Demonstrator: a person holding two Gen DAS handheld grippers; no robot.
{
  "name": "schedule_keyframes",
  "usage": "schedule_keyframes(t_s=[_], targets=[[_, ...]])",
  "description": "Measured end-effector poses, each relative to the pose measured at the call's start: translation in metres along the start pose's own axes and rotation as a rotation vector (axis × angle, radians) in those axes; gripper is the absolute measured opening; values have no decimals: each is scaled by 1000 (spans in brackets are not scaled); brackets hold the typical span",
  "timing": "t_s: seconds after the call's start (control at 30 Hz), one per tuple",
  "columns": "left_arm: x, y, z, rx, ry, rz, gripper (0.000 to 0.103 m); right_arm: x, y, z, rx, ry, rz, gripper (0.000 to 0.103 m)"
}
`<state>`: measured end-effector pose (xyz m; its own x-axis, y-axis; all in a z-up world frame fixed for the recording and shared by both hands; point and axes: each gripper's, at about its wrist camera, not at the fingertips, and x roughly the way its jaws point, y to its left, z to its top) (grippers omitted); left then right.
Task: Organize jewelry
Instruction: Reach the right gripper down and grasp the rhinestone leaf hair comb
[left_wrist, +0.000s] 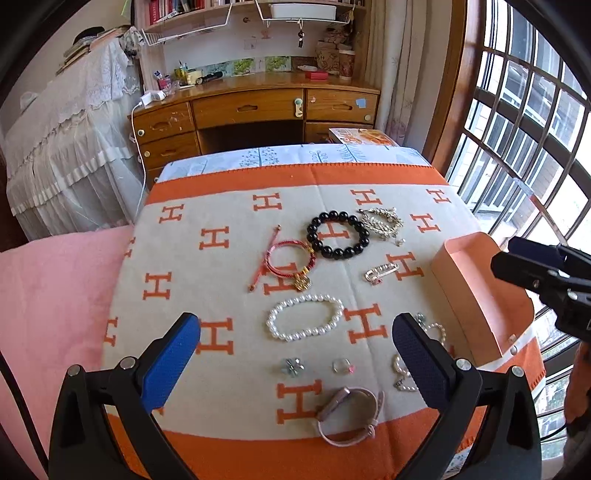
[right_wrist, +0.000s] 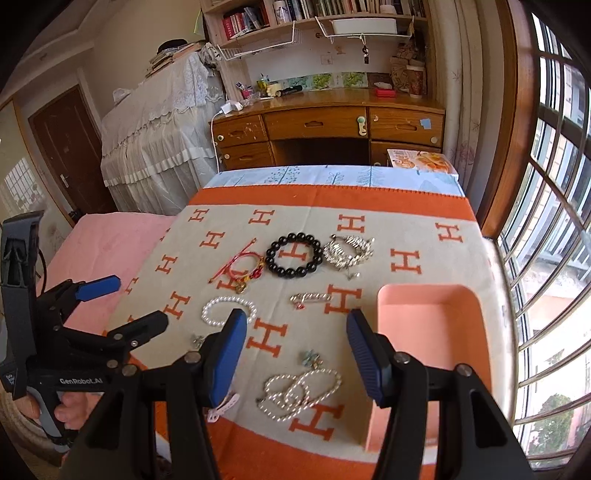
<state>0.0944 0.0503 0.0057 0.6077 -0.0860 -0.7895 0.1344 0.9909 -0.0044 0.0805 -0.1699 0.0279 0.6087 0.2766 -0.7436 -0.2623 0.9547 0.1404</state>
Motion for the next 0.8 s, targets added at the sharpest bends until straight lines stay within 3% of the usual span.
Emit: schedule_keyframes(t_s=[0.23,0.4,0.5,0.6,0.8], targets=[[12,11,64,50,0,38,102,23,-17,71,-77,61,-21,57],[32,3,110,111,-11,83,102,49,-15,115,-203,113,-14,57],[58,-6,127,154,13,116,102,86,-16,119,-272,213,38,57],[97,-9,136,157,85,132,101,128,-21,111,-302,320,61,57],[169,-13,129,131,242,60,93,177,-31,90,-351,427,104,57]])
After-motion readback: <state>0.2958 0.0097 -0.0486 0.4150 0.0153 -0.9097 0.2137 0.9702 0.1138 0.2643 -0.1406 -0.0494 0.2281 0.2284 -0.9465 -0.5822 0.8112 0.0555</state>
